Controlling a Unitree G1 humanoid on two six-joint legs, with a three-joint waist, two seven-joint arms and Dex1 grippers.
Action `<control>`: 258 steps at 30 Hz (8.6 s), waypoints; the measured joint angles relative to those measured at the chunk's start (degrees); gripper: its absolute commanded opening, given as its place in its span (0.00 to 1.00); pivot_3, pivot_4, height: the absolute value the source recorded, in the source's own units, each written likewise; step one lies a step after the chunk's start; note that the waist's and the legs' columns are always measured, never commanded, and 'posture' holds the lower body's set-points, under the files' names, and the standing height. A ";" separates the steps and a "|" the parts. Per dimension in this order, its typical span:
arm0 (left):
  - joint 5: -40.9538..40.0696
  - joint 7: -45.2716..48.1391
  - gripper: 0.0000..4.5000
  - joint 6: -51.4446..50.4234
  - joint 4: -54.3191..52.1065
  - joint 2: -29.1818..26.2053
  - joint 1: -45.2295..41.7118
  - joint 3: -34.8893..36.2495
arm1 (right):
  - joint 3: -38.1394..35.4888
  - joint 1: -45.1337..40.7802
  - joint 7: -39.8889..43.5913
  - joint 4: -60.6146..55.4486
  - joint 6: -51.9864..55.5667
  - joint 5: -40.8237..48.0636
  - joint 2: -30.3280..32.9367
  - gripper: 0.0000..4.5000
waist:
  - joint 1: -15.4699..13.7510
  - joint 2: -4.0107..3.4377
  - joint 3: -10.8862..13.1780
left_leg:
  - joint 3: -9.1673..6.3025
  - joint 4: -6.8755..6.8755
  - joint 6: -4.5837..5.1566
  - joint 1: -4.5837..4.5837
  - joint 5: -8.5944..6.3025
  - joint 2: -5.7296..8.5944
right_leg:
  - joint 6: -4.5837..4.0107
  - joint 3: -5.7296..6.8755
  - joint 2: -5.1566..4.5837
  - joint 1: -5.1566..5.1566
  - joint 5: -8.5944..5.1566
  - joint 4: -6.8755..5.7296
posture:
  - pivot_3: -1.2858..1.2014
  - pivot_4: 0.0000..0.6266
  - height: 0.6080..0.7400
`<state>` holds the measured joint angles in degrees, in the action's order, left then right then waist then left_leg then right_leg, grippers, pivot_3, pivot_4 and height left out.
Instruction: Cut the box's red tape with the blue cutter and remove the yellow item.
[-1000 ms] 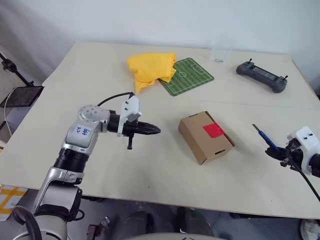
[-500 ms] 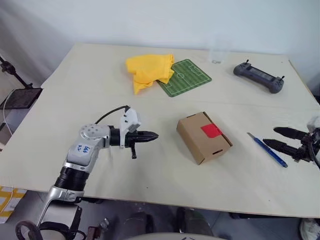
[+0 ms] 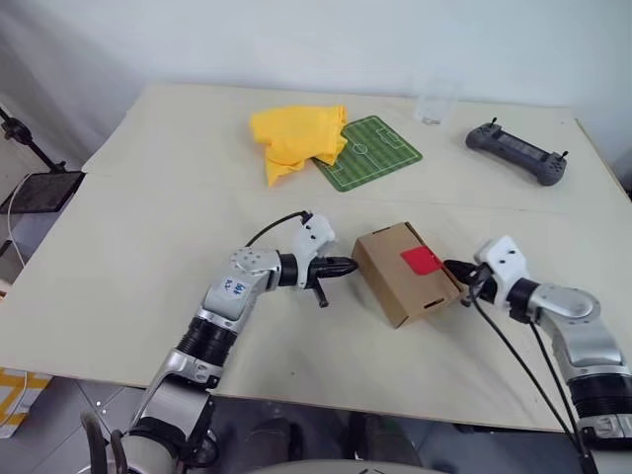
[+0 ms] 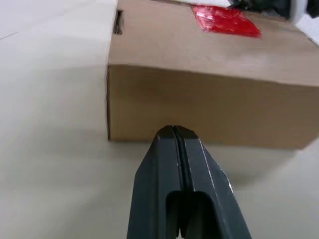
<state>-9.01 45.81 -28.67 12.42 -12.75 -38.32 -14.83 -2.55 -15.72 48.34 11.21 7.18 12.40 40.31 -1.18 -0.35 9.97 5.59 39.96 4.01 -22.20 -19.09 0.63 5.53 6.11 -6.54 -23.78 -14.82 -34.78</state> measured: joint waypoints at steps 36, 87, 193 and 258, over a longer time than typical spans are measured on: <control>-2.31 -0.37 0.00 -2.27 -5.38 -3.82 5.76 2.62 | 2.39 7.37 -8.18 -26.35 25.23 1.62 0.15 0.02 | -0.18 0.02 0.01 | -0.19 0.02 -0.31 0.04 -0.39 -0.02 | -0.04 0.04 -0.15 0.07 -0.02 0.35 | 0.52 0.24 1.00; -2.36 18.59 0.00 7.50 -4.87 -6.39 -5.12 -6.59 | -16.64 -7.63 -40.33 -34.24 85.03 58.25 3.32 0.99 | -0.01 -0.23 0.17 | -0.23 -0.23 0.09 -0.12 -0.28 -0.05 | -0.11 0.13 -0.13 0.01 -0.06 0.67 | 0.52 0.24 1.00; -1.91 18.11 0.00 5.06 -10.47 -6.96 -1.98 -7.46 | -17.62 -9.22 -27.29 -12.60 84.85 50.82 2.92 0.95 | 0.11 -0.36 0.17 | -0.29 -0.45 0.20 -0.08 -0.30 -0.06 | 0.01 0.16 -0.17 0.11 0.02 0.99 | 0.52 0.24 1.00; -0.74 -4.70 0.00 4.65 -0.39 12.15 3.66 -3.44 | 15.53 -39.81 -31.50 -9.26 85.12 72.46 33.93 0.01 | -0.38 -0.55 0.46 | -0.24 -0.67 0.24 -0.45 -0.42 0.00 | 0.02 0.25 -0.18 -0.22 0.03 1.36 | 0.52 0.24 1.00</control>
<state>-9.75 41.11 -24.03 12.03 -0.59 -34.65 -18.28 12.97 -55.53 16.83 1.95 92.30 84.86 74.25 -1.56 -0.90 10.43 5.35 39.30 4.25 -22.65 -19.51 0.63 5.55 6.37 -6.72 -23.99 -14.79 -33.42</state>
